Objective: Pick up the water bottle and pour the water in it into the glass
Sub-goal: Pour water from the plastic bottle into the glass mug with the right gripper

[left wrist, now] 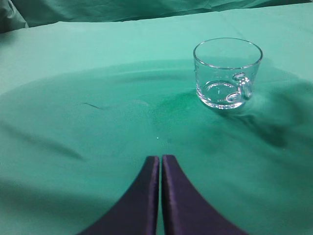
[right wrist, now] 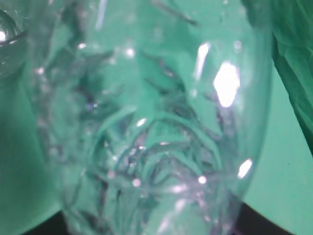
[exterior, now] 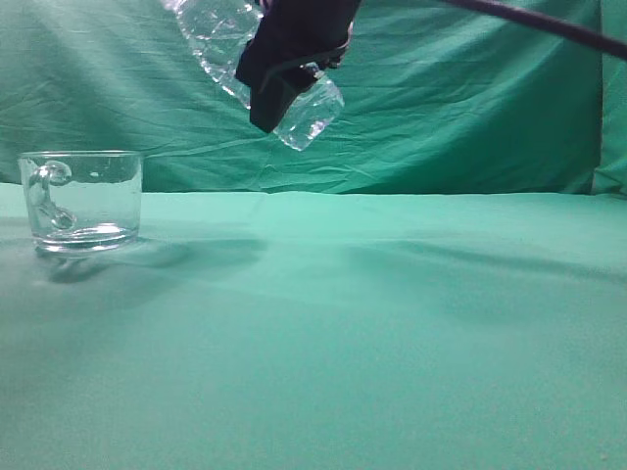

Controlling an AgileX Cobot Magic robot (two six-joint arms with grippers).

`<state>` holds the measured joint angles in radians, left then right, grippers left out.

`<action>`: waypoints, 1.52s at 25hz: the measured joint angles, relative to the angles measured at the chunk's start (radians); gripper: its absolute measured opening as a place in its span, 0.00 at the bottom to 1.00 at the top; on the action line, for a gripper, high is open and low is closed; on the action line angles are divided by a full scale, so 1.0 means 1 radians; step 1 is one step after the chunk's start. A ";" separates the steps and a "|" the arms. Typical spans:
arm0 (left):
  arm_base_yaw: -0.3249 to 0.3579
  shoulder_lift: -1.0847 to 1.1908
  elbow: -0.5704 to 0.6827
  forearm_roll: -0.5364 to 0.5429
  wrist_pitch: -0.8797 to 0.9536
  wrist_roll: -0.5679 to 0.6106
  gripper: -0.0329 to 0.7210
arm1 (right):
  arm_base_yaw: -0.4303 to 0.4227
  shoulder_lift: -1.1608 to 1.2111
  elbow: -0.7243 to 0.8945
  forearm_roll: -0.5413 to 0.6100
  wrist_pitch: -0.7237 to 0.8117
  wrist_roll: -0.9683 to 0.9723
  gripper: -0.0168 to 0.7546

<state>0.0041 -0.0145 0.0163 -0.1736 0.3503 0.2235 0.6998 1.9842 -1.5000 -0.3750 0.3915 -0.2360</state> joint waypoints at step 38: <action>0.000 0.000 0.000 0.000 0.000 0.000 0.04 | 0.043 0.182 -0.239 -0.789 0.008 0.044 0.43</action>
<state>0.0041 -0.0145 0.0163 -0.1736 0.3503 0.2235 0.7425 2.1665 -1.7389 -1.1635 0.3999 -0.1917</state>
